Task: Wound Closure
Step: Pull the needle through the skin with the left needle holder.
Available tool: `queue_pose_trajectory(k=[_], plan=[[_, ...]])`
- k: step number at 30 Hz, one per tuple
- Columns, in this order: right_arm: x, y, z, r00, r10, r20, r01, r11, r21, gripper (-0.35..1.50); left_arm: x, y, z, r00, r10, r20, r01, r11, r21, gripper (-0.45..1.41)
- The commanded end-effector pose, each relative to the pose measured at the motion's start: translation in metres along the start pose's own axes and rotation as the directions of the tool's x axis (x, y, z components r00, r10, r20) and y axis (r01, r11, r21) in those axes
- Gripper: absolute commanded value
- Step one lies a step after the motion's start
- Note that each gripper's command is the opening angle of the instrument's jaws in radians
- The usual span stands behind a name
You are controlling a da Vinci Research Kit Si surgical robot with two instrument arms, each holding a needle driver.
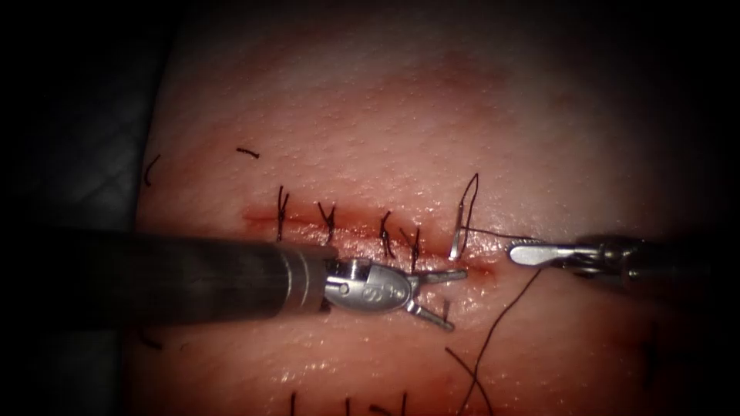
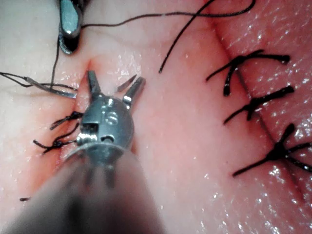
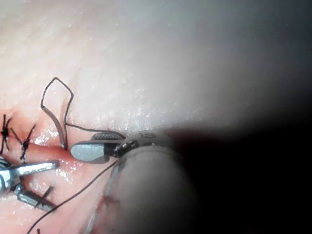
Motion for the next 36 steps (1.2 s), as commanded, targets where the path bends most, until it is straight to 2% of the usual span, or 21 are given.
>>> queue_pose_trajectory(k=[1, 3, 4, 5, 7, 8, 11, 13, 15, 17, 23, 26, 27, 31, 36], plan=[[-0.0005, 0.0005, 0.0006, 1.0, 0.002, -0.001, -0.002, 1.0, 0.001, 0.12, -0.0006, 0.0002, 0.0008, 1.0, 0.01, 0.006, -0.01, 1.0, -0.003, 0.42], [-0.0006, 0.0004, 0.0005, 1.0, 0.009, -0.005, -0.009, 1.0, 0.006, 0.12, -0.0009, 0.0004, 0.001, 1.0, 0.001, 0.016, 0.0, 1.0, -0.015, 0.25], [-0.0006, 0.0004, 0.0005, 1.0, 0.009, -0.007, -0.009, 1.0, 0.008, 0.11, -0.0011, 0.0005, 0.001, 1.0, -0.015, 0.02, 0.016, 1.0, -0.02, 0.02], [-0.0007, 0.0004, 0.0005, 1.0, 0.009, -0.009, -0.009, 1.0, 0.01, 0.02, -0.0013, 0.0006, 0.0009, 0.996, -0.079, 0.033, 0.08, 0.996, -0.028, -0.45], [-0.0008, 0.0003, 0.0005, 1.0, 0.016, -0.021, -0.016, 1.0, 0.02, -0.03, -0.0015, 0.0005, 0.0006, 0.989, -0.134, 0.066, 0.138, 0.989, -0.058, -0.45], [-0.0009, 0.0003, 0.0005, 0.999, 0.016, -0.03, -0.016, 1.0, 0.022, -0.05, -0.0016, 0.0004, 0.0004, 0.977, -0.199, 0.081, 0.205, 0.977, -0.067, -0.45], [-0.0012, 0.0001, 0.0004, 0.999, 0.017, -0.033, -0.016, 1.0, 0.023, -0.15, -0.0017, 0.0003, 0.0001, 0.959, -0.273, 0.081, 0.278, 0.959, -0.06, -0.45], [-0.0014, 0.0001, 0.0004, 0.999, 0.016, -0.034, -0.016, 1.0, 0.023, -0.16, -0.0016, 0.0003, -0.0001, 0.924, -0.374, 0.076, 0.379, 0.923, -0.067, -0.45], [-0.0016, 0.0001, 0.0005, 0.999, 0.016, -0.036, -0.015, 1.0, 0.023, -0.2, -0.0014, 0.0005, -0.0002, 0.869, -0.49, 0.075, 0.494, 0.867, -0.064, -0.45], [-0.0018, 0.0001, 0.0006, 0.999, 0.02, -0.038, -0.019, 1.0, 0.023, -0.2, -0.0011, 0.0006, -0.0003, 0.792, -0.606, 0.075, 0.61, 0.79, -0.061, -0.45], [-0.0026, 0.0005, 0.0013, 0.999, 0.025, -0.048, -0.024, 0.999, 0.028, -0.25, 0.0001, 0.0005, -0.0005, 0.653, -0.754, 0.075, 0.758, 0.65, -0.061, -0.45], [-0.0031, 0.0008, 0.0017, 0.998, 0.032, -0.053, -0.031, 0.999, 0.026, -0.28, 0.001, 0.0001, -0.0008, 0.538, -0.842, 0.05, 0.843, 0.535, -0.058, -0.45], [-0.0032, 0.0009, 0.0018, 0.998, 0.036, -0.051, -0.035, 0.999, 0.025, -0.3, 0.0013, -0.0001, -0.001, 0.481, -0.876, 0.034, 0.876, 0.479, -0.06, -0.45], [-0.0034, 0.0012, 0.0021, 0.998, 0.038, -0.05, -0.037, 0.999, 0.025, -0.3, 0.0022, -0.0006, -0.002, 0.319, -0.948, 0.004, 0.946, 0.318, -0.066, -0.45], [-0.0034, 0.0012, 0.0021, 0.998, 0.043, -0.05, -0.042, 0.999, 0.026, -0.35, 0.0035, -0.0011, -0.0035, 0.23, -0.973, -0.023, 0.967, 0.231, -0.107, -0.45]])
